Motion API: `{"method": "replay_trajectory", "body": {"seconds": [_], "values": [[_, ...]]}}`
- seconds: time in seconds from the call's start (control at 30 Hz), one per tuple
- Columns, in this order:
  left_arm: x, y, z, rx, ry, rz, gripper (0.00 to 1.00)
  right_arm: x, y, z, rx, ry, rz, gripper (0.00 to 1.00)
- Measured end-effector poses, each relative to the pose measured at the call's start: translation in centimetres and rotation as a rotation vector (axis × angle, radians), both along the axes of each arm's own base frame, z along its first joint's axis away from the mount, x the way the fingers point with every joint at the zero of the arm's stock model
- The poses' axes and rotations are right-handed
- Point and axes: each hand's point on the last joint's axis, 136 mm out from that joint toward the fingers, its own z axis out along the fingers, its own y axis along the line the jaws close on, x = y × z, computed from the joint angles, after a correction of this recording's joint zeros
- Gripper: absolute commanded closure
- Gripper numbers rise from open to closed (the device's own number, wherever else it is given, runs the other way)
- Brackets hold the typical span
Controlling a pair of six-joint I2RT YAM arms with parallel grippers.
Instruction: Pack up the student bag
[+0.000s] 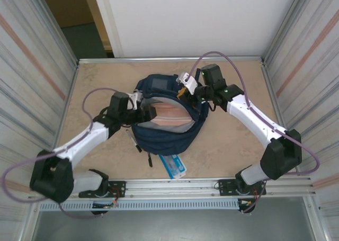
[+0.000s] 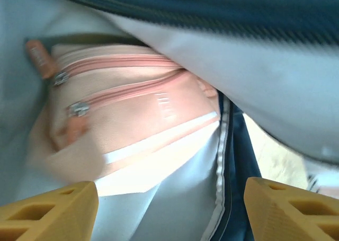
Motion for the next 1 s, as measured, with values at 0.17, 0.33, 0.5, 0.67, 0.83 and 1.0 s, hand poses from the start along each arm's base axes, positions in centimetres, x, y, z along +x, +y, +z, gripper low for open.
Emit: {"method": "replay_trajectory", "body": {"seconds": [0.17, 0.33, 0.5, 0.67, 0.83, 1.0], "values": [[-1.7, 2.5, 1.5, 0.096, -0.169, -0.036, 0.27, -0.2, 0.7, 0.6, 0.011, -0.018, 0.041, 1.0], [-1.2, 3.9, 3.2, 0.166, -0.294, -0.028, 0.29, -0.2, 0.9, 0.5, 0.0, -0.033, 0.044, 1.0], [0.4, 3.0, 4.4, 0.161, -0.317, -0.054, 0.31, 0.6, 0.5, 0.2, -0.025, -0.052, 0.014, 1.0], [1.5, 0.9, 5.7, 0.109, -0.323, -0.145, 0.32, 1.7, 0.2, 1.1, -0.018, -0.067, -0.006, 1.0], [-0.2, -1.1, 10.2, 0.136, -0.641, -0.326, 0.29, 2.6, -0.3, 3.3, 0.031, -0.081, -0.028, 1.0], [0.1, -1.5, 12.7, 0.306, -0.949, -0.407, 0.27, 3.2, -0.9, 3.4, 0.044, -0.077, -0.029, 1.0]]}}
